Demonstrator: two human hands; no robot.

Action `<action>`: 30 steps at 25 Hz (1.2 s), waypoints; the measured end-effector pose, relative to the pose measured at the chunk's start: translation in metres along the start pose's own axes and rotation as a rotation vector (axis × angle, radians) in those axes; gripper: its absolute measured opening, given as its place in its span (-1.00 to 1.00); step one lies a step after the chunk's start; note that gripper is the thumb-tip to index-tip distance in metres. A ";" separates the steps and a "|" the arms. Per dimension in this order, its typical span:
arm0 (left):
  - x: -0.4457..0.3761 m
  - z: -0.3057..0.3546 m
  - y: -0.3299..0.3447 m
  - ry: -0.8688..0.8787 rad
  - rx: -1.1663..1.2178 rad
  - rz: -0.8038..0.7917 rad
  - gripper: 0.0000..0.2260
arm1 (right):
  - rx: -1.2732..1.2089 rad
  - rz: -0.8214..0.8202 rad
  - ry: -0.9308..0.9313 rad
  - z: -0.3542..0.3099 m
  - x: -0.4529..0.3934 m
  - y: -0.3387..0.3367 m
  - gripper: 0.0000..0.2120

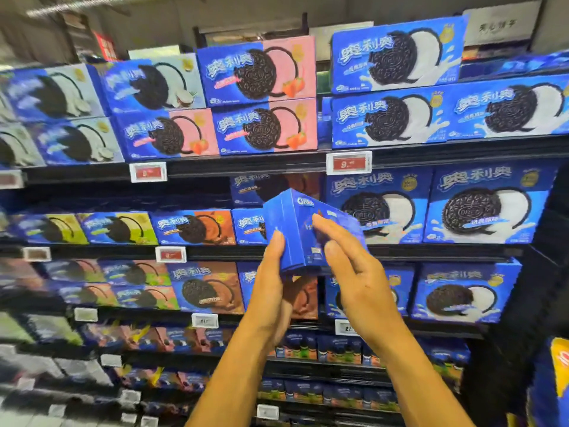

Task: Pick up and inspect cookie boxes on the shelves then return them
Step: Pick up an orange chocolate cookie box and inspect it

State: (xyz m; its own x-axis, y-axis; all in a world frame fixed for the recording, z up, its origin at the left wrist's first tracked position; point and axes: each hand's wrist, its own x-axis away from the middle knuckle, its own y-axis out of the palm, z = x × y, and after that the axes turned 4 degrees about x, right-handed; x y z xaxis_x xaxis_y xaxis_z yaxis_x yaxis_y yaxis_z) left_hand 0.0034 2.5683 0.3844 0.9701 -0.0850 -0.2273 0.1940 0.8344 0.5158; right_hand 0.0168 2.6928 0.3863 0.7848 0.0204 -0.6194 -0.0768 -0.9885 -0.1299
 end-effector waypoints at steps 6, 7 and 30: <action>-0.021 0.019 -0.061 0.011 0.239 -0.051 -0.50 | 0.386 0.068 0.034 0.028 -0.014 0.007 -0.57; -0.024 0.023 -0.071 0.008 0.269 -0.084 -0.50 | 0.395 0.095 0.055 0.031 -0.014 0.004 -0.52; -0.021 0.069 -0.200 0.248 -0.168 0.013 -0.50 | -0.232 0.273 0.171 0.041 0.002 0.102 -0.41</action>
State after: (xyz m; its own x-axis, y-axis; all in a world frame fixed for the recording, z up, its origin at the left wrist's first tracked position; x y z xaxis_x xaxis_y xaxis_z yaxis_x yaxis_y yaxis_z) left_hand -0.0454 2.3660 0.3429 0.9034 0.0449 -0.4265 0.1346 0.9146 0.3814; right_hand -0.0143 2.5982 0.3404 0.8475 -0.2536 -0.4662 -0.1712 -0.9621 0.2122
